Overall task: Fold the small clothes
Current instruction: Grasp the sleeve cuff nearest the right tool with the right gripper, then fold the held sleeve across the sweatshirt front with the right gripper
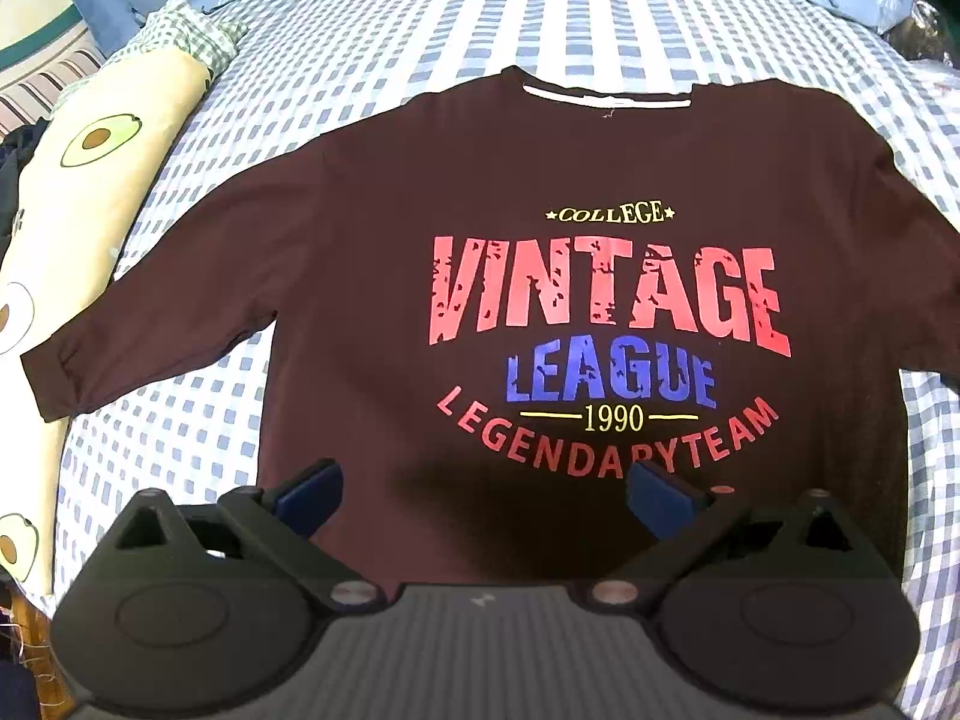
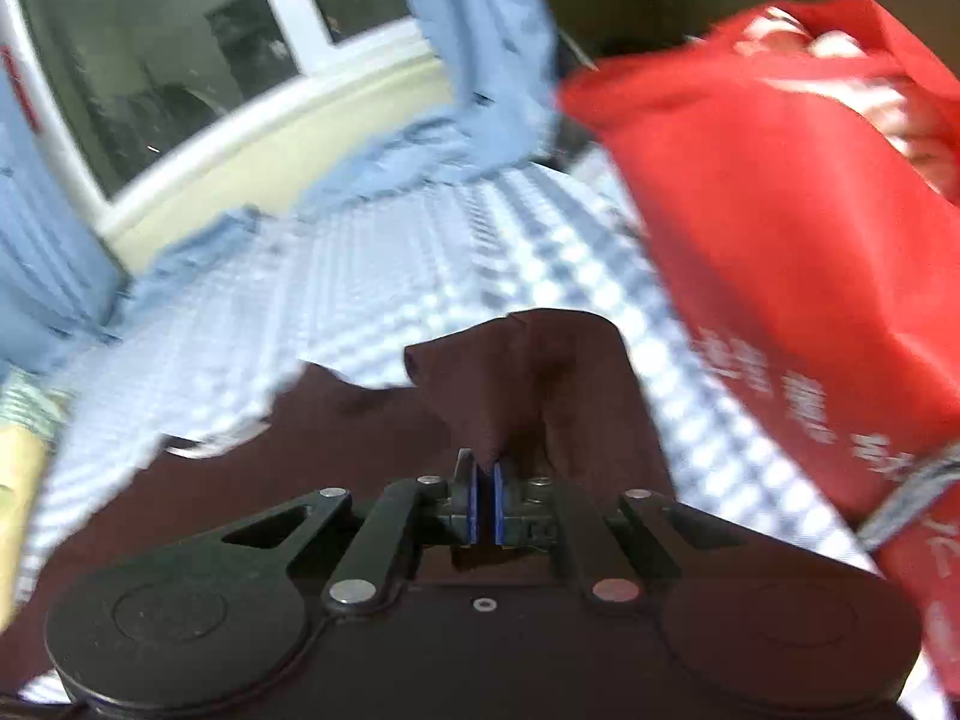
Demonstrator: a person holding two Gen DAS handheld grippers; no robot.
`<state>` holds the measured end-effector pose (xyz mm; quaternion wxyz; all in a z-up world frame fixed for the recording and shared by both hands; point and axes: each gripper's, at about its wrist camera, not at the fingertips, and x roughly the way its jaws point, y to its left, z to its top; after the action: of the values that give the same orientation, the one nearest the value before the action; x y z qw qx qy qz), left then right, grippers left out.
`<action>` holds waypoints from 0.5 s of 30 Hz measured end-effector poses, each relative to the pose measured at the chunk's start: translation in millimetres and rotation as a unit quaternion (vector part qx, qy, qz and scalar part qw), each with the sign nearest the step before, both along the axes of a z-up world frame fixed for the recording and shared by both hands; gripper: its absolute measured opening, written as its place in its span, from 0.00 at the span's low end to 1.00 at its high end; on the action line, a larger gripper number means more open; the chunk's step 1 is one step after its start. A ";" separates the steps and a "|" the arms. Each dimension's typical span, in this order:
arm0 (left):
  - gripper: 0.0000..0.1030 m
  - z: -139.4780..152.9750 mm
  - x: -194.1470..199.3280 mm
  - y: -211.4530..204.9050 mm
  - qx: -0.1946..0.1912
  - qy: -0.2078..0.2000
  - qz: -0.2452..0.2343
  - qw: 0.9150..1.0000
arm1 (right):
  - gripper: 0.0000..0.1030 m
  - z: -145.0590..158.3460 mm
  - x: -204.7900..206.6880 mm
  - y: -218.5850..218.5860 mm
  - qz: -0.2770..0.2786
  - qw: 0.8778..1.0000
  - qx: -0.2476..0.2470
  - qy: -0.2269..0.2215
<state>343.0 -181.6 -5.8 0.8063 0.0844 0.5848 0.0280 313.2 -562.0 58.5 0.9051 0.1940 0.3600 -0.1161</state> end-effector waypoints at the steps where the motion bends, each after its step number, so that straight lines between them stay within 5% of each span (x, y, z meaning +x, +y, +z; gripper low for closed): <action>1: 0.99 0.9 0.3 2.7 -0.003 -0.001 0.001 1.000 | 0.04 7.5 3.5 9.6 0.010 1.000 0.012 -0.009; 8: 0.99 9.7 -2.4 22.6 -0.033 -0.019 -0.007 0.999 | 0.04 39.1 30.6 79.2 0.077 0.993 0.081 -0.042; 15: 0.99 6.3 -11.8 60.9 -0.042 -0.025 0.013 0.999 | 0.04 29.3 50.4 170.0 0.154 0.986 0.062 -0.026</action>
<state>331.1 -120.7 0.5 0.8232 0.0418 0.5660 0.0159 363.6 -392.0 87.8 0.9074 0.1952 0.3686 0.0528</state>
